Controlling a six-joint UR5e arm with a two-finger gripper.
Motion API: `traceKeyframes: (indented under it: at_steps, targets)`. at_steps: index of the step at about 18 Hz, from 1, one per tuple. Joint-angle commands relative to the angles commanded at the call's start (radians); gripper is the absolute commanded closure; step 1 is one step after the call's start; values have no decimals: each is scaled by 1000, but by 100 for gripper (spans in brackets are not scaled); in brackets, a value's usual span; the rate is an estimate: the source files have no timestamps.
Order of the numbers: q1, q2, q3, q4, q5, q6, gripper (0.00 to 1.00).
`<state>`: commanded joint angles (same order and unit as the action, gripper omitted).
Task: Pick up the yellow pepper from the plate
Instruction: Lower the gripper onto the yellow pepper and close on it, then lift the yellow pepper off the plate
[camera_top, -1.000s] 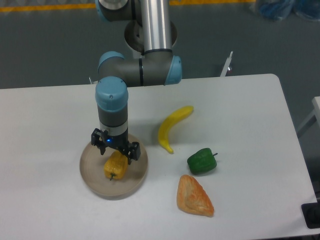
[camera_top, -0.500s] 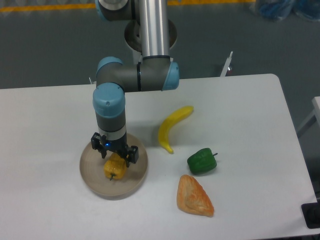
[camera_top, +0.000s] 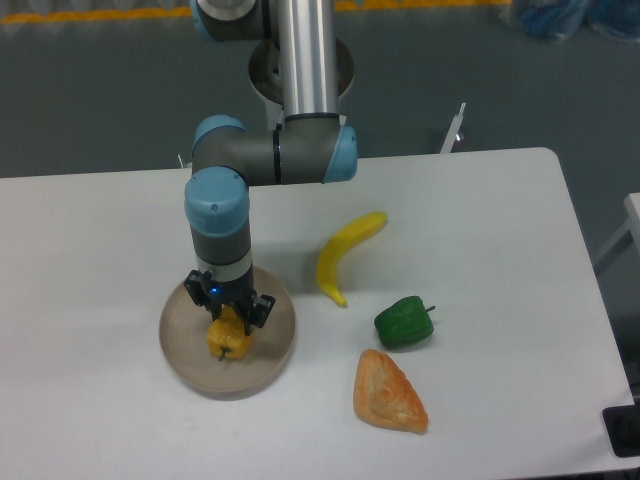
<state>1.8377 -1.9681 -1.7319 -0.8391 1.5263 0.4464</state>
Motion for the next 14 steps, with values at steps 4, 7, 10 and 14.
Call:
traceKeyframes:
  at_steps: [4,7,10,14]
  targets:
    - [6,32,17,-3,-2,25,64]
    - [21,81,20,-6,-2,43,64]
    - [77,120,17,-18,0,154,64]
    - [191,182,9,-70,2,349,64]
